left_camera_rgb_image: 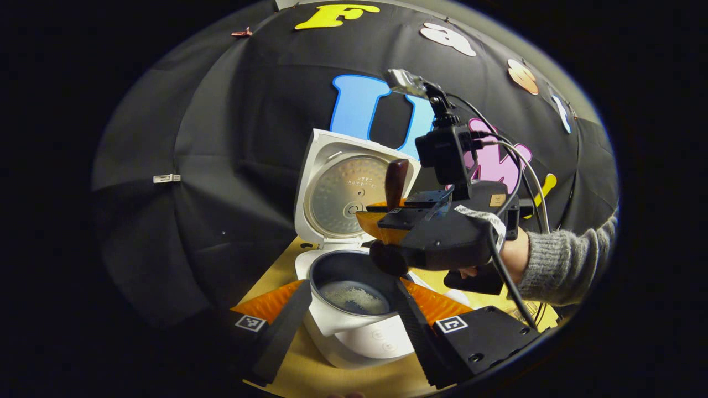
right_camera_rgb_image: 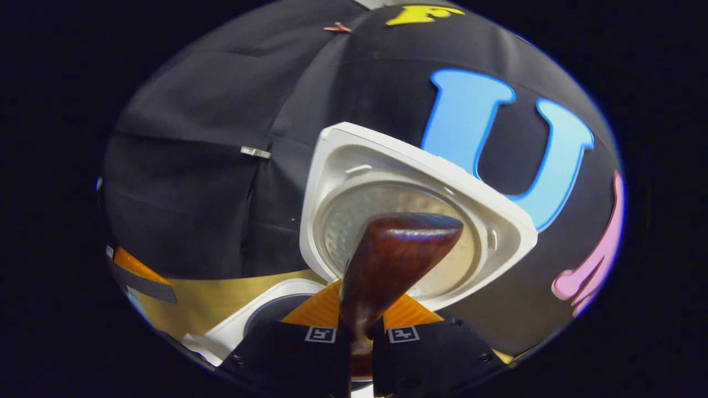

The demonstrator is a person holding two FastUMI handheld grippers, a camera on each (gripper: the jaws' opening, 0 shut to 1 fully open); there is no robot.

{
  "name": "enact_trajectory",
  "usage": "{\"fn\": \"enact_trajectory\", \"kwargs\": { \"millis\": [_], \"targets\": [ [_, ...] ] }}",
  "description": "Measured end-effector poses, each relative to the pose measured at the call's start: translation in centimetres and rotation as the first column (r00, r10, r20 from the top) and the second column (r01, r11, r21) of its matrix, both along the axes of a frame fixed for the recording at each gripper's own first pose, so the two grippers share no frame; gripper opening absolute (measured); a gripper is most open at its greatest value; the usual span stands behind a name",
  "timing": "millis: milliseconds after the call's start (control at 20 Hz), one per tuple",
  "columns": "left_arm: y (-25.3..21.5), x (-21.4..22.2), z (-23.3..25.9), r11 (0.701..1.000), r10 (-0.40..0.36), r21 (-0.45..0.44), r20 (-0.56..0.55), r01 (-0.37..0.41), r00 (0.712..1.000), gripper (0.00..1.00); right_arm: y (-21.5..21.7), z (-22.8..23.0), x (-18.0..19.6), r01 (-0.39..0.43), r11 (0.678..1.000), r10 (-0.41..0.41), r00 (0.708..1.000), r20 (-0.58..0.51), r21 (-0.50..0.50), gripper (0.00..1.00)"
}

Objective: Close the left gripper, press the button to open the rice cooker; take a wooden spoon from the chopstick holder with the right hand, scoop a spoonful of rice and pour it into the rice cooker, then put the wooden spoon back into the chopstick holder.

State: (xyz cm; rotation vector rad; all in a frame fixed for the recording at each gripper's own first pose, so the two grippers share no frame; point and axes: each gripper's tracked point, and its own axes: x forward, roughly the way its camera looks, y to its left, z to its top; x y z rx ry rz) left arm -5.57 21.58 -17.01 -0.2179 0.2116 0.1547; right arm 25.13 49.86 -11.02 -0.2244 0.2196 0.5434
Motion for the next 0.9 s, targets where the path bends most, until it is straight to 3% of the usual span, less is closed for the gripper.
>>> {"fn": "enact_trajectory", "kwargs": {
  "millis": [150, 300, 400, 600, 800, 900],
  "targets": [
    [-0.1, -0.4, -0.2, 1.0, 0.004, -0.008, -0.009, -0.004, 1.0, 0.96, -2.5, -1.0, 0.7, 0.123, 0.973, -0.089, 0.981, -0.173, 0.197, 0.19],
    [-0.5, -0.6, -0.2, 1.0, -0.001, -0.01, -0.019, 0.001, 1.0, 0.95, -5.1, -1.7, 1.0, 0.261, 0.892, -0.14, 0.936, -0.322, 0.369, 0.19],
    [-0.8, -0.6, 0.2, 1.0, -0.008, -0.011, -0.014, 0.008, 1.0, 0.95, -6.1, -2.5, 1.3, 0.338, 0.815, -0.14, 0.903, -0.407, 0.471, 0.19],
    [-2.0, -0.2, 0.7, 0.999, -0.036, -0.013, -0.007, 0.036, 0.999, 0.96, -9.6, -1.0, 0.7, 0.461, 0.619, -0.095, 0.847, -0.522, 0.636, 0.19],
    [-3.4, 0.4, 1.4, 0.998, -0.063, -0.001, 0.001, 0.063, 0.998, 0.96, -15.0, 1.2, -0.6, 0.52, 0.436, -0.088, 0.837, -0.541, 0.734, 0.19],
    [-4.1, 0.7, 1.7, 0.997, -0.076, 0.007, 0.002, 0.076, 0.997, 0.96, -18.9, 2.4, -2.0, 0.529, 0.385, -0.119, 0.841, -0.528, 0.756, 0.19]
  ]
}}
